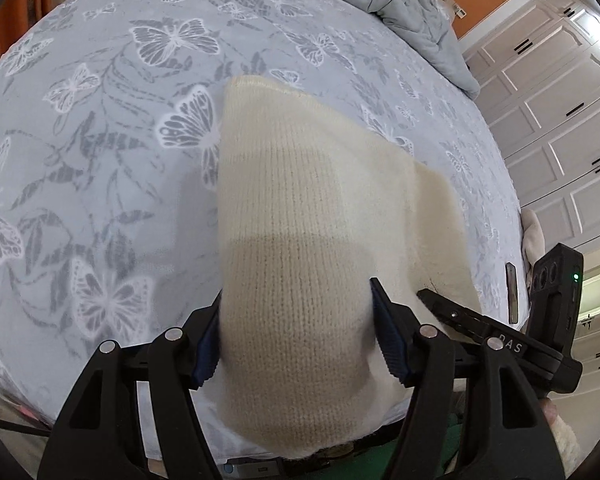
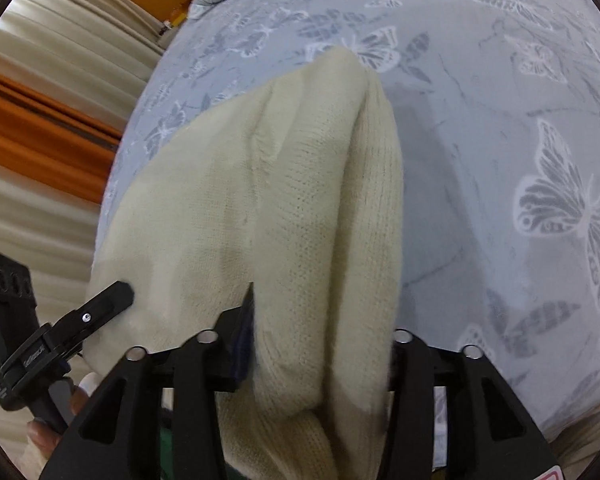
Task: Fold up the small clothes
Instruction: 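Fold the lifted edge over the bundle and open both grippers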
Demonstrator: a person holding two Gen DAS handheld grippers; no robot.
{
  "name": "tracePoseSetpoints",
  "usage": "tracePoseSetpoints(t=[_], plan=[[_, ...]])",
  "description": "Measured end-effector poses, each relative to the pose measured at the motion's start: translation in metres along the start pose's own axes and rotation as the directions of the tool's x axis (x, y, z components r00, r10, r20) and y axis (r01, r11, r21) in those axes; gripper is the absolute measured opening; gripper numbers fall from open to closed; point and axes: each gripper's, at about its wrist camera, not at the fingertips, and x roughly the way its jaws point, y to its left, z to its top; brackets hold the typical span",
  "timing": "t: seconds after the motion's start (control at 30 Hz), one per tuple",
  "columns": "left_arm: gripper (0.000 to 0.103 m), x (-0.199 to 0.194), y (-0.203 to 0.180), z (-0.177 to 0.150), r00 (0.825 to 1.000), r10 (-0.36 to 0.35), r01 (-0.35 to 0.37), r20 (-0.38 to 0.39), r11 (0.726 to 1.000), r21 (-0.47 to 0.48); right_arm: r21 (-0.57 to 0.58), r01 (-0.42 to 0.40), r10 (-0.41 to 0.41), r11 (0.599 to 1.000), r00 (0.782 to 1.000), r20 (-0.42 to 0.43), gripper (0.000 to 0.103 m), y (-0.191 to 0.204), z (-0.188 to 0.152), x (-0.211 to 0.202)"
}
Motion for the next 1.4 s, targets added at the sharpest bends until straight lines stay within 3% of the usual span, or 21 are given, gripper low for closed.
tracePoseSetpoints(t=[0.1,0.13,0.2,0.33,0.4,0.57,0.67,0.73,0.77,0.8,0.83,0.87,0.9,0.93,0.97,1.03,1.13,1.17,1.27,1.3,1.4], plan=[[0.064,0.003,0.002,0.001,1.0,0.007,-0.007,-0.005,1.0,0.001,0.036,0.008,-0.008,0.999,1.0,-0.018,0.056,-0.001,0.0,0.01],[0.064,0.003,0.002,0.0,1.0,0.01,-0.01,-0.008,1.0,0.002,0.055,0.004,-0.003,0.998,1.0,-0.027,0.054,-0.003,0.001,0.013],[0.064,0.003,0.001,0.001,1.0,0.015,-0.015,-0.011,1.0,0.003,0.088,-0.013,0.015,0.996,1.0,-0.024,0.039,-0.006,0.002,0.014],[0.06,-0.012,-0.009,0.006,0.999,0.025,-0.025,0.024,0.999,0.019,-0.002,0.019,-0.019,1.0,0.999,0.032,0.032,0.019,0.007,-0.009],[0.058,-0.037,-0.017,0.015,0.997,0.002,-0.004,0.08,1.0,0.023,-0.052,0.008,-0.003,0.999,0.994,0.107,0.032,0.039,0.017,-0.037],[0.057,-0.115,-0.034,0.041,0.965,-0.102,0.095,0.243,0.995,0.039,-0.192,-0.066,0.118,0.979,0.956,0.27,0.032,0.091,0.043,-0.12],[0.06,-0.146,-0.047,0.047,0.94,-0.131,0.105,0.316,0.99,0.099,-0.245,-0.077,0.155,0.966,0.935,0.319,0.034,0.108,0.047,-0.144],[0.069,-0.139,-0.046,0.045,0.935,-0.12,0.086,0.335,0.99,0.113,-0.267,-0.055,0.142,0.962,0.937,0.32,0.043,0.102,0.046,-0.135],[0.078,-0.126,-0.04,0.042,0.936,-0.098,0.065,0.338,0.992,0.11,-0.263,-0.041,0.126,0.964,0.941,0.315,0.048,0.093,0.044,-0.125],[0.086,-0.111,-0.032,0.039,0.941,-0.073,0.045,0.331,0.995,0.092,-0.25,-0.022,0.101,0.968,0.947,0.306,0.052,0.083,0.043,-0.105],[0.086,-0.086,-0.019,0.035,0.953,-0.021,0.006,0.301,0.999,0.053,-0.221,0.01,0.056,0.975,0.955,0.292,0.052,0.07,0.043,-0.085],[0.082,-0.063,-0.005,0.032,0.968,0.035,-0.039,0.25,0.999,0.013,-0.151,0.061,-0.024,0.987,0.971,0.239,0.044,0.047,0.041,-0.061],[0.068,-0.04,0.01,0.027,0.981,0.101,-0.097,0.167,0.995,-0.033,-0.084,0.096,-0.078,0.992,0.977,0.198,0.03,0.031,0.04,-0.05],[0.065,-0.03,0.02,0.022,0.986,0.122,-0.115,0.114,0.991,-0.065,-0.026,0.091,-0.085,0.995,0.98,0.18,0.028,0.02,0.037,-0.049],[0.065,-0.03,0.025,0.019,0.989,0.111,-0.103,0.099,0.991,-0.086,-0.003,0.02,-0.019,1.0,0.978,0.207,0.024,0.014,0.031,-0.06],[0.067,-0.044,0.025,0.011,0.986,0.093,-0.082,0.141,0.993,-0.083,-0.063,-0.014,0.031,0.998,0.963,0.268,0.02,0.026,0.023,-0.083],[0.075,-0.044,0.008,0.011,0.976,0.153,-0.154,0.158,0.988,-0.008,-0.186,0.028,0.015,0.982,0.974,0.227,0.019,0.056,0.021,-0.078],[0.078,-0.034,0.004,0.012,0.978,0.162,-0.165,0.134,0.986,0.012,-0.216,0.079,-0.035,0.973,0.979,0.199,0.019,0.061,0.021,-0.06],[0.08,0.003,-0.002,0.012,0.974,0.225,-0.227,0.038,0.972,0.065,-0.209,0.213,-0.21,0.954,0.977,0.037,0.007,0.038,0.022,0.016],[0.08,0.012,-0.004,0.011,0.971,0.237,-0.238,0.023,0.968,0.075,-0.188,0.218,-0.214,0.958,0.976,0.041,0.007,0.032,0.021,0.023],[0.079,0.007,-0.009,0.011,0.967,0.254,-0.255,0.022,0.965,0.065,-0.149,0.182,-0.167,0.972,0.98,0.108,0.014,0.048,0.016,-0.011]])
